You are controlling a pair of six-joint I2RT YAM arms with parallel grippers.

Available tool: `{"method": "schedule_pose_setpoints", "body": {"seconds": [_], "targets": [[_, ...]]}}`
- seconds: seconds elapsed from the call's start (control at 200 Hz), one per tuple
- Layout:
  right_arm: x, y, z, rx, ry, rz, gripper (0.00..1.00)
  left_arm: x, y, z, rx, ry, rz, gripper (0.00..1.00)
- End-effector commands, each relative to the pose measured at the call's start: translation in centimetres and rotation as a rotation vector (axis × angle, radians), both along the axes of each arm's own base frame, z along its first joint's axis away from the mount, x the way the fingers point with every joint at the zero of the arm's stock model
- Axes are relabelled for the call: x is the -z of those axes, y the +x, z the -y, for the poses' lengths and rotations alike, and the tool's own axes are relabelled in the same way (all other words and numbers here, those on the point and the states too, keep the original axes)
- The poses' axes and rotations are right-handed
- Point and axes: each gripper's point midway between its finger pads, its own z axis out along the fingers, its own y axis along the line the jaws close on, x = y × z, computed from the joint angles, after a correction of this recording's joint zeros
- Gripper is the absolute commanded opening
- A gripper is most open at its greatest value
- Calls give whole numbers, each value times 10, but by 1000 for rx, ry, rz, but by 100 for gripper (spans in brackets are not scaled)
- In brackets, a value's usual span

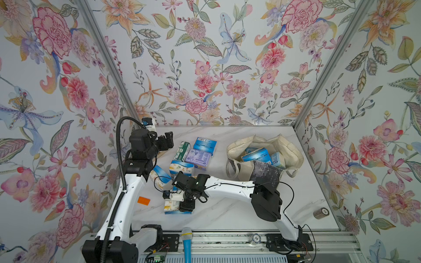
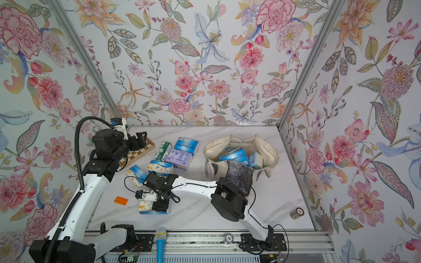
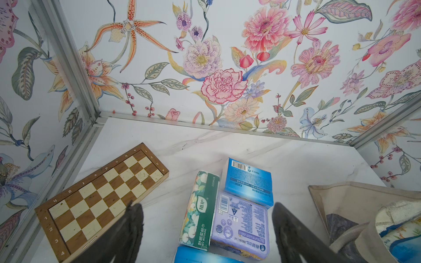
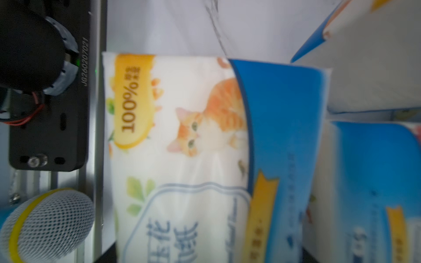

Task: Put tissues into the canvas bag
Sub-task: Pick up the pack of facial tissues from the center of the board, then place the pack of facial tissues in the canvas bag.

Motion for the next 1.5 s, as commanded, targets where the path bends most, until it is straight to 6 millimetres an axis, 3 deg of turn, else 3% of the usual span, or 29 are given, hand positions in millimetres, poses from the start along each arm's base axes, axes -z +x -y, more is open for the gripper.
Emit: {"method": "schedule_pose_setpoints", "body": {"seconds": [0.0, 0.145, 0.245, 0.425, 0.531, 0.686, 0.806, 0.906, 1.001, 1.121, 1.136, 1.326, 1.497], "targets": [[-95, -2, 6, -2, 193, -15, 63, -4, -1, -2, 3, -6, 7, 89], [-147, 22, 35, 95, 267, 71, 63, -1, 0, -3, -2, -3, -1, 89], [-178, 60, 72, 254, 281, 211, 64, 3, 1, -3, 3, 8, -19, 88], [-238, 141, 178, 674, 324, 430, 64, 12, 5, 7, 52, 11, -39, 86], [-266, 170, 244, 901, 373, 512, 65, 15, 9, 22, 89, 24, -43, 86], [-271, 194, 330, 1184, 317, 623, 66, 22, 19, 68, 189, 85, -76, 87], [-258, 199, 392, 1374, 260, 595, 66, 26, 28, 105, 274, 83, -92, 86], [-240, 196, 427, 1482, 246, 546, 66, 23, 36, 131, 327, 74, -80, 86], [-222, 191, 448, 1551, 247, 486, 66, 20, 43, 158, 382, 72, -71, 87], [-199, 189, 460, 1587, 208, 446, 66, 12, 49, 193, 449, 74, -54, 87], [-196, 188, 461, 1589, 207, 439, 66, 21, 54, 199, 459, 77, -72, 87], [-168, 190, 452, 1569, 192, 321, 66, 24, 69, 247, 547, 86, -73, 86], [-154, 178, 433, 1504, 188, 179, 66, 30, 84, 274, 594, 122, -89, 88]]}}
